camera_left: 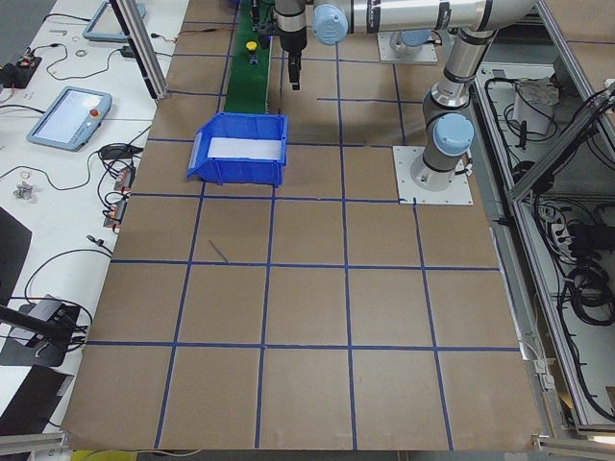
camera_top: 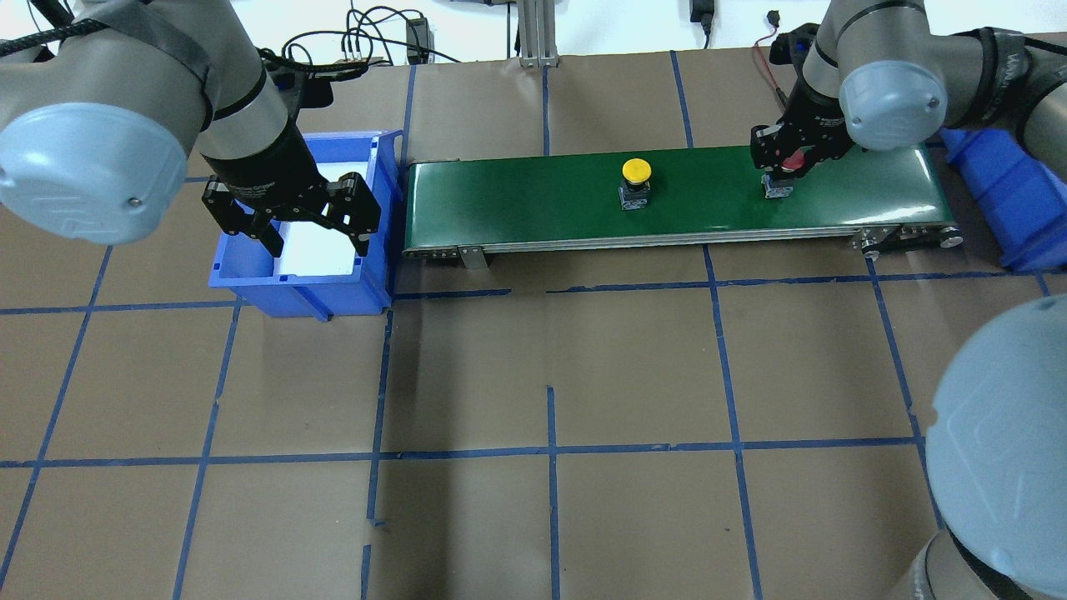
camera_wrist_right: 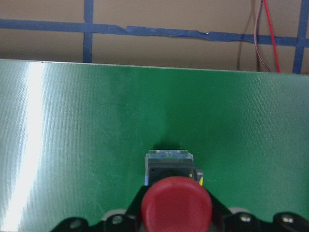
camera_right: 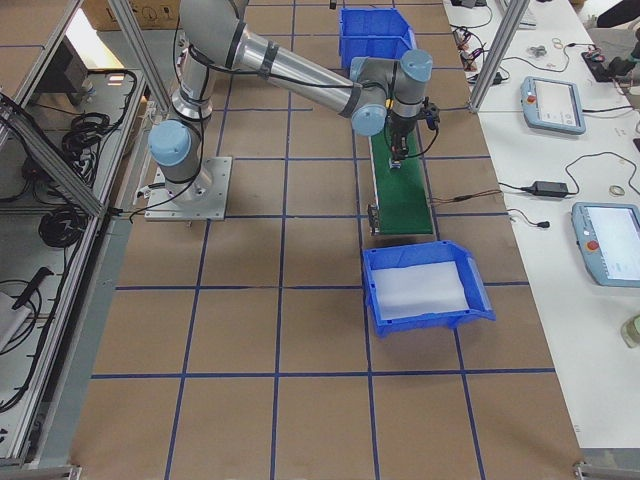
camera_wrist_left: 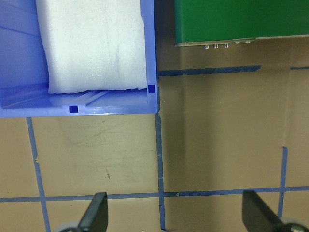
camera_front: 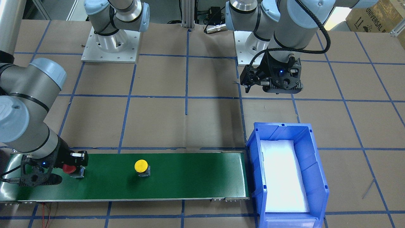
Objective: Transport two buttons from left to right
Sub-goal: 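Close the right gripper on the red button and lift it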
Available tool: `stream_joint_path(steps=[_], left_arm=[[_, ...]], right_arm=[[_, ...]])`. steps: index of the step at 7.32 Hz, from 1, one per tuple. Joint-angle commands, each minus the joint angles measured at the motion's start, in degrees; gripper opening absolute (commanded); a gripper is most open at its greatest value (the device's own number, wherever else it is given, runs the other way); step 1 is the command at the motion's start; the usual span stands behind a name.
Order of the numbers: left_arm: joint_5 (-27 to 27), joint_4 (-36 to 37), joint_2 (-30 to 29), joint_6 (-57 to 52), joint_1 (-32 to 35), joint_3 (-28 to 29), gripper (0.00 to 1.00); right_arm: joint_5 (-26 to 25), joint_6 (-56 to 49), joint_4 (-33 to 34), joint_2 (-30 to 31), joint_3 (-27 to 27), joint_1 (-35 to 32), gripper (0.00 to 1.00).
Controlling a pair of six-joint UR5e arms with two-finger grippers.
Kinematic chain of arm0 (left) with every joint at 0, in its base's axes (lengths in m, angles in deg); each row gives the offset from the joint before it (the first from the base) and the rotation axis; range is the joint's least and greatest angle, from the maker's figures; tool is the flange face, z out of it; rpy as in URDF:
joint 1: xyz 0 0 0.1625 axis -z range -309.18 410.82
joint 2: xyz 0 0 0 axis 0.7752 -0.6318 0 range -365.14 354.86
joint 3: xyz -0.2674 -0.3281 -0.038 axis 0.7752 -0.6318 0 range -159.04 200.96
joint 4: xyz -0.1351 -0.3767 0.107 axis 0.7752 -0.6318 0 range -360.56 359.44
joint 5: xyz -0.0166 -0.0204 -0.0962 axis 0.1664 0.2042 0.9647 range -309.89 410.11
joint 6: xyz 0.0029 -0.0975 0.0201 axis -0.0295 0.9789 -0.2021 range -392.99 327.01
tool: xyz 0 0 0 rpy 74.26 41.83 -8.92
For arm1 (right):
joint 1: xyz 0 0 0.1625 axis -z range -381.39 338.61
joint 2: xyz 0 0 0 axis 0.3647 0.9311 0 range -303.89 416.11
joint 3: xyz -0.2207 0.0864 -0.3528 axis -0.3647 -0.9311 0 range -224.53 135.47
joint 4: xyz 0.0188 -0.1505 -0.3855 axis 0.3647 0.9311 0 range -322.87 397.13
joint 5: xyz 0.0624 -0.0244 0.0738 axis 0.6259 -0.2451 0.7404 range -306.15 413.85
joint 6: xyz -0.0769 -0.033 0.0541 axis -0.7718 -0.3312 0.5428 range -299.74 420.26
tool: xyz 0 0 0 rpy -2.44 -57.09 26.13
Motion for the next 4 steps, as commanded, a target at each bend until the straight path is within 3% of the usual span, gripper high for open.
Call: stream_joint_path(steps=[1, 4], left_arm=[[-0.01, 0.00, 0.00, 0.00, 0.00, 0.00, 0.96], [0.07, 0.00, -0.09, 0.00, 0.00, -0.18, 0.96]], right_arm=[[-0.14, -4.31, 0.06, 0.12, -2.40, 1.24, 0.20], [0.73, -16.66, -2.66, 4.69, -2.32, 14.29, 0.19]])
